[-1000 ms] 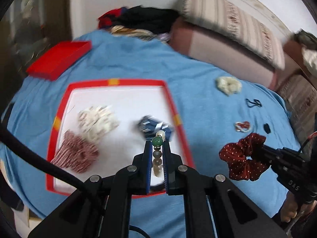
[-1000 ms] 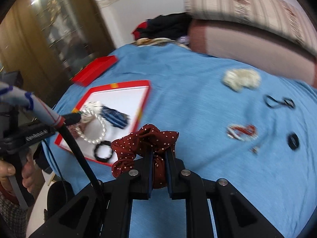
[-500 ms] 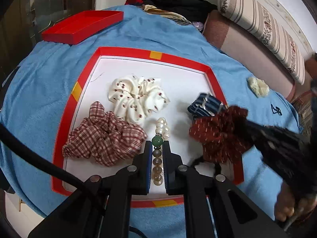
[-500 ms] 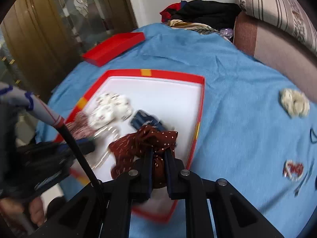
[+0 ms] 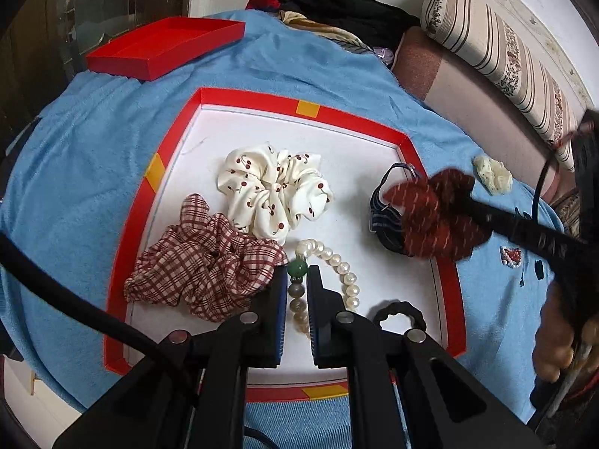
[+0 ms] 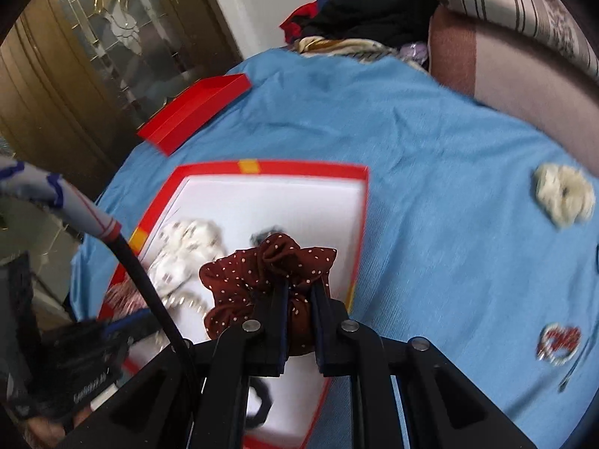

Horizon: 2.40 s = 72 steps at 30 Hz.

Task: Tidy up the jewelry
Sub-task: 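Carry the pearl bracelet and red scrunchie into the white tray and open both tools, then withdraw both tools from the tray toward the remaining items on the cloth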

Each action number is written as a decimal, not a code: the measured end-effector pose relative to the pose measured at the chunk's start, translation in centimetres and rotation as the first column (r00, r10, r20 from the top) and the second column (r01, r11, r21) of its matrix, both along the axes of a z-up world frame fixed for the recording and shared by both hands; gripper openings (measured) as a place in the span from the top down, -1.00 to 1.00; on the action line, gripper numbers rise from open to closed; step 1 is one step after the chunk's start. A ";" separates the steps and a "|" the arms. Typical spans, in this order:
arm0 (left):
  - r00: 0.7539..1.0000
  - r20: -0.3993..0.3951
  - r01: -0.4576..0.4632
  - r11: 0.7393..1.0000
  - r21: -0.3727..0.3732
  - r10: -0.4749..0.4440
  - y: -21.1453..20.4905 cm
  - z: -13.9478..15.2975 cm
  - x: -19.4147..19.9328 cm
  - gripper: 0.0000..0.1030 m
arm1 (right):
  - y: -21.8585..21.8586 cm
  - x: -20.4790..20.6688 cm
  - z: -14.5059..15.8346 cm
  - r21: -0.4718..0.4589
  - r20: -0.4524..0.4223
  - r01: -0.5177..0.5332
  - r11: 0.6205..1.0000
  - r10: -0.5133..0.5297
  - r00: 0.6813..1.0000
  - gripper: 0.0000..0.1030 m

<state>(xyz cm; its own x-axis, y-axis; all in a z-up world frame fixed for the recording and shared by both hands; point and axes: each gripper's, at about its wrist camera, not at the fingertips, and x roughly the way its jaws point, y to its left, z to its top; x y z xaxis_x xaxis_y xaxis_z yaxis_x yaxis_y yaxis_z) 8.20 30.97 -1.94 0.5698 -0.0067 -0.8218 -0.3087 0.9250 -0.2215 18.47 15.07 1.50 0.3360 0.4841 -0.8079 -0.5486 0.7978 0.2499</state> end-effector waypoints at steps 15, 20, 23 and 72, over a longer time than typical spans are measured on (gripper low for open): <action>0.994 0.102 -0.026 1.000 0.012 0.024 -0.1 4.0 -3.7 0.22 | 9.2 4.8 -0.5 -0.090 0.086 -0.009 0.996 0.017 0.996 0.74; 0.994 0.107 -0.038 0.999 0.021 0.036 0.1 4.1 -4.3 0.15 | 8.4 6.9 -0.9 -0.122 0.094 0.046 0.991 -0.035 0.995 0.34; 0.993 0.110 -0.052 0.998 0.028 0.049 0.1 4.3 -4.2 0.08 | 6.4 6.9 0.9 -0.085 0.119 0.079 0.993 -0.068 0.990 0.07; 0.893 -0.071 0.446 0.895 -0.005 -0.445 -30.7 -1.9 12.4 0.20 | -36.2 -2.8 -2.2 0.020 -0.015 0.526 0.850 -0.526 0.850 -0.03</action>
<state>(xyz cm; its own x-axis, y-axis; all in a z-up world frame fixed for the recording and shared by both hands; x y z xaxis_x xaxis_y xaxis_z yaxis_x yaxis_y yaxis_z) 20.63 0.27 -3.80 0.4515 -0.2372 -0.8602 0.1225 0.9714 -0.2036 15.66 -21.14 -0.65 0.5389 0.2551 -0.8028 -0.0460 0.9605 0.2744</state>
